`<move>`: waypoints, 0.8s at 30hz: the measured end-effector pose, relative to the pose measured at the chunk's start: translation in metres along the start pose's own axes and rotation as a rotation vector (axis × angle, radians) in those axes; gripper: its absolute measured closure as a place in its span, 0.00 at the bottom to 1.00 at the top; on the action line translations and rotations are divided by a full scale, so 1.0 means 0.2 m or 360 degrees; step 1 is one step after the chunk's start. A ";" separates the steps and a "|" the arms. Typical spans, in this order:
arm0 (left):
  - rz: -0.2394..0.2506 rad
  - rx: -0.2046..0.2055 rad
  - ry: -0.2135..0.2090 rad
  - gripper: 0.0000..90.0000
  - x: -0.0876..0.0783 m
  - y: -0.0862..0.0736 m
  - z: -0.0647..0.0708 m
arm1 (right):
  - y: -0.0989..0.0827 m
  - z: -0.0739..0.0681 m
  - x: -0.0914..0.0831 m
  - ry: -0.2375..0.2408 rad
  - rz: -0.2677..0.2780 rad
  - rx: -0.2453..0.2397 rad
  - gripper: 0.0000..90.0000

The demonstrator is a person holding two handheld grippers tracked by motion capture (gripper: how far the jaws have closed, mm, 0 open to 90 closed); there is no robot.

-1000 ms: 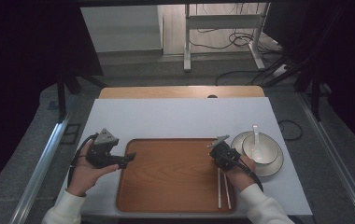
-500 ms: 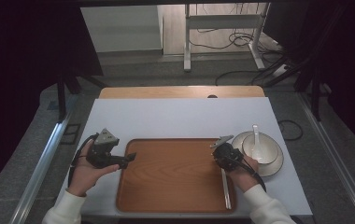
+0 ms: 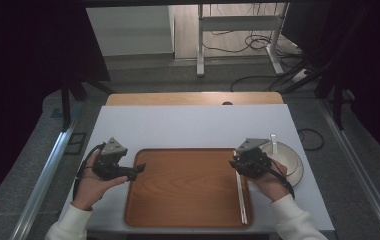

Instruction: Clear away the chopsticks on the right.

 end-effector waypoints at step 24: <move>-0.0007 -0.0004 0.0000 0.17 0.01 -0.01 0.00 | 0.02 0.35 -0.21 0.0067 0.0248 0.0292 0.52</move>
Point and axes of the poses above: each handheld gripper's, and its own axes: x roughly forward along the jaws, y roughly out of its top, z roughly to its right, the point moved 9 cm from there along x, roughly forward along the jaws, and after that the axes turned 15 degrees about -y, right-handed, at the moved point
